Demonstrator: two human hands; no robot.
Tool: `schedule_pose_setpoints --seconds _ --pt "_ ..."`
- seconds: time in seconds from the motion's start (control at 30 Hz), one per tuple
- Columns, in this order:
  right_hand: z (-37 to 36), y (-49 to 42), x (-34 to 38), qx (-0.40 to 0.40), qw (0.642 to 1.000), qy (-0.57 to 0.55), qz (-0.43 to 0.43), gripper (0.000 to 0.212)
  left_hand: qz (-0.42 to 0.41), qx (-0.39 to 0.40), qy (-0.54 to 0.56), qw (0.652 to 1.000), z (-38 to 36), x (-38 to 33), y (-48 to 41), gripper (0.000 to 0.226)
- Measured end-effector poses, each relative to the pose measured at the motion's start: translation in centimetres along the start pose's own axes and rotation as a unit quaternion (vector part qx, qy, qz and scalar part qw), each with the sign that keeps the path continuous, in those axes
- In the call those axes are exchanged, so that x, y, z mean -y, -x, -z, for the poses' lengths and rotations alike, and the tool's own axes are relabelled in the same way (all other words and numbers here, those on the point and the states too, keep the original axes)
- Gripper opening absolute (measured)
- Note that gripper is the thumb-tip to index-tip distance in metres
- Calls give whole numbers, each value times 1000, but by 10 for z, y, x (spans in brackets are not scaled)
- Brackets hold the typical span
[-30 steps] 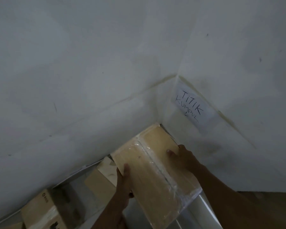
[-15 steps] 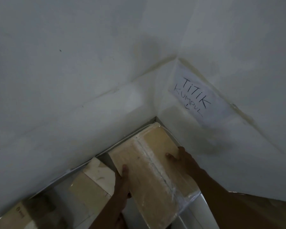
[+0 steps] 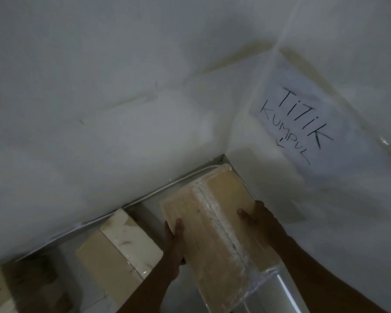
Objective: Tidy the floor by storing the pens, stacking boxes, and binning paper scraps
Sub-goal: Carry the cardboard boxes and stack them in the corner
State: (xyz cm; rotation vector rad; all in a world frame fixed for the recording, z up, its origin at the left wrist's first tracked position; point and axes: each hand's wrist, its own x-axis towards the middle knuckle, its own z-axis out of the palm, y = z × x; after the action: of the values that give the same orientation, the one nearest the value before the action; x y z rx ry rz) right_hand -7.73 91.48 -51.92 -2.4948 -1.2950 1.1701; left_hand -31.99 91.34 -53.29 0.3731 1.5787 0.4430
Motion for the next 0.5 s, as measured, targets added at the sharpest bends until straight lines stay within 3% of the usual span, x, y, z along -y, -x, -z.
schedule_pose_setpoints --seconds 0.17,0.27,0.5 --pt "-36 -49 -29 0 1000 -5 4 69 -22 -3 -19 1000 -11 14 -62 65" --pt "-68 -79 -48 7 1000 -12 13 70 -49 8 24 998 -10 25 -99 61" --pt "-138 -150 -79 0 1000 -10 26 79 -31 35 24 999 -10 59 -187 53"
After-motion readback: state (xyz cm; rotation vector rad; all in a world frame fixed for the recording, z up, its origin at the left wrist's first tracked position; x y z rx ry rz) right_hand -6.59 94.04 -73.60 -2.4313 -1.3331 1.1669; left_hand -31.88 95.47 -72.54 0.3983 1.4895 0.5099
